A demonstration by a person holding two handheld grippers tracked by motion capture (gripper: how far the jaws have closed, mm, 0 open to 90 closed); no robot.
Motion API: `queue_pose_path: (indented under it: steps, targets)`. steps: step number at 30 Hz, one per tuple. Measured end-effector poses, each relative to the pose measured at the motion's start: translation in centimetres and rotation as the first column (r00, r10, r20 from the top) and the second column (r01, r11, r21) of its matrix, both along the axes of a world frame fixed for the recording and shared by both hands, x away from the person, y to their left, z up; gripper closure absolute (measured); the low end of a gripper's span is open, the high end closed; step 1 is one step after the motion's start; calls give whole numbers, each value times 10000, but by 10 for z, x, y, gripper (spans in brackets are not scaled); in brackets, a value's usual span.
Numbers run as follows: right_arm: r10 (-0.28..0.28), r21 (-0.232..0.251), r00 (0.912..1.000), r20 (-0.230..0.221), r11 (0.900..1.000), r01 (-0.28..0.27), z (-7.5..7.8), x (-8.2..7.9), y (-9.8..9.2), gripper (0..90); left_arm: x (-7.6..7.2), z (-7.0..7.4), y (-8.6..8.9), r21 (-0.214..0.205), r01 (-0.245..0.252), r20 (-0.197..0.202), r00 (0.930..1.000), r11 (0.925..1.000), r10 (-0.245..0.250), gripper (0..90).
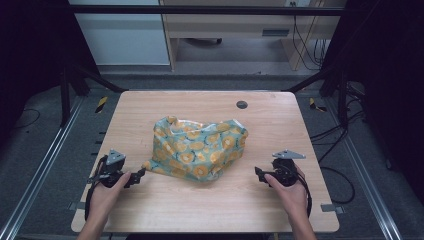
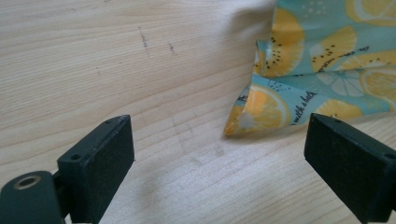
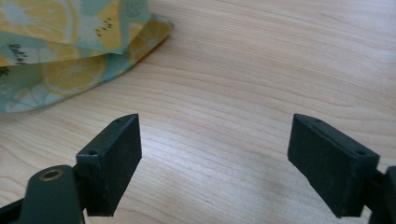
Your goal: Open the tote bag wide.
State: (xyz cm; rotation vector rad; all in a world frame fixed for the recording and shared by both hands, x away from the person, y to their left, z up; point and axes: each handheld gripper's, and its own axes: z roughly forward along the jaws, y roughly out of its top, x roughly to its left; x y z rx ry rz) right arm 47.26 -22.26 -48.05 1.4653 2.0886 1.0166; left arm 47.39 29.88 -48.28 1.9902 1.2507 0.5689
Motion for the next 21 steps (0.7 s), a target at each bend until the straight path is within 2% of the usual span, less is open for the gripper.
queue_pose_path:
  steps: [2,4,9,10,11,15,16,17,21]
  targets:
    - [74,7,10000,22,10000,-74,3,0,2,167,0,0,-1,65,10,15,10000,10000,-10,80]
    - [277,32,9995,180,9996,-277,13,2,7,150,-1,0,-4,287,109,-3,9999,9995,-109,80]
    - [685,-146,9968,404,9976,-680,37,11,16,128,-2,0,-6,249,235,2,9997,9994,-235,78]
    - [685,-146,9968,404,9976,-680,37,11,16,128,-2,0,-6,249,235,2,9997,9994,-235,77]
    - [904,-187,9952,386,9958,-898,48,16,20,113,-2,0,-6,285,275,-35,9996,9992,-274,77]
    - [1347,-260,9896,504,9907,-1336,73,24,28,97,-3,1,-8,361,355,15,9994,9987,-356,77]
    - [1347,-260,9896,504,9907,-1336,73,24,28,97,-3,1,-8,361,355,15,9994,9987,-356,77]
    - [1559,-318,9860,583,9875,-1543,86,29,34,115,-3,1,-9,343,356,18,9994,9988,-357,77]
    - [1999,-522,9772,708,9791,-1965,109,43,48,141,-3,0,-10,356,346,0,9994,9988,-346,77]
